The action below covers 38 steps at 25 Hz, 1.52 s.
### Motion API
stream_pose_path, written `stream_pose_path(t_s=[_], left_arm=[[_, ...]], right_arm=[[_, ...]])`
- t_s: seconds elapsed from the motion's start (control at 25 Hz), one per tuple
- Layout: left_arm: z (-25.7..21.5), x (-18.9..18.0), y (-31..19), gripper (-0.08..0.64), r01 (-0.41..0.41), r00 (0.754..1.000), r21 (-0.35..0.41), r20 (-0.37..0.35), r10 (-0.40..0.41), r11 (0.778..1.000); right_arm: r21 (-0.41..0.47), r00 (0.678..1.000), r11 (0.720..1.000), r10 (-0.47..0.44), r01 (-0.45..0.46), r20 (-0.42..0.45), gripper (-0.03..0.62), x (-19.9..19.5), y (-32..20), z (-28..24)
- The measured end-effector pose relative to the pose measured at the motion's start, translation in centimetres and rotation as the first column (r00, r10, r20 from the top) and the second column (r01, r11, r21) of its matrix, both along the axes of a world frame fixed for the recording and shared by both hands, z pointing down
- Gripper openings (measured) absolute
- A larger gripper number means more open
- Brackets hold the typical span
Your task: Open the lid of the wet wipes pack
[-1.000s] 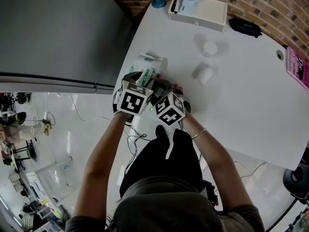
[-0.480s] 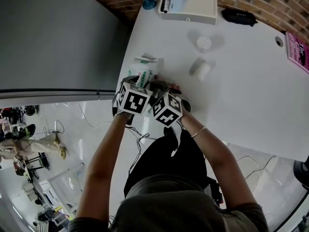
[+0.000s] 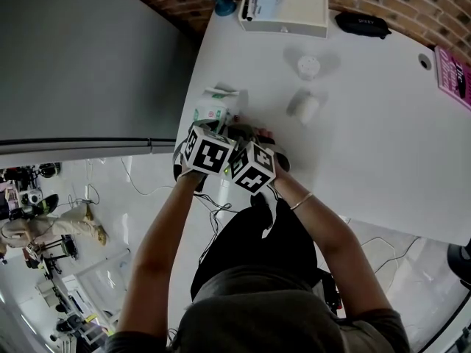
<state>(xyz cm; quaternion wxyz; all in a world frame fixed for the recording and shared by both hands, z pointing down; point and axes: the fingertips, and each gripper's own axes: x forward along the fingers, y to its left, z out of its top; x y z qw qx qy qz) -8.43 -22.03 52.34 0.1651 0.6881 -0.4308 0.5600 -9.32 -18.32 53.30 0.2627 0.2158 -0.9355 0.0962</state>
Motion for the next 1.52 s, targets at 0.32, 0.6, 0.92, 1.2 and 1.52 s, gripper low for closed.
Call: stream_pose_path(t_s=[0.32, 0.6, 0.92, 1.2, 1.52], left_arm=[[0.3, 0.3, 0.0, 0.054, -0.033, 0.999, -0.034, -0.007, 0.032, 0.999], [0.3, 0.3, 0.1, 0.032, -0.013, 0.998, -0.026, -0.059, 0.011, 1.0], [-0.2, 0.4, 0.1, 0.029, 0.001, 0.995, -0.005, -0.097, -0.002, 1.0], [-0.4, 0.3, 0.2, 0.026, 0.011, 0.993, -0.002, -0.114, -0.011, 1.0], [-1.4, -0.1, -0.2, 0.025, 0.012, 0.992, 0.03, -0.124, -0.008, 0.999]], right_arm=[[-0.005, 1.0, 1.0, 0.003, -0.003, -0.005, 0.176, 0.0, -0.1, 0.1], [0.044, 1.0, 0.999, 0.006, -0.006, -0.009, 0.169, -0.1, 0.0, 0.0], [-0.024, 1.0, 1.0, -0.016, 0.016, -0.017, 0.161, 0.0, 0.0, 0.2], [-0.046, 0.999, 0.999, -0.029, 0.028, -0.02, 0.158, 0.0, 0.0, 0.3], [-0.059, 0.999, 0.998, -0.033, 0.032, -0.027, 0.153, -0.1, 0.0, 0.4]])
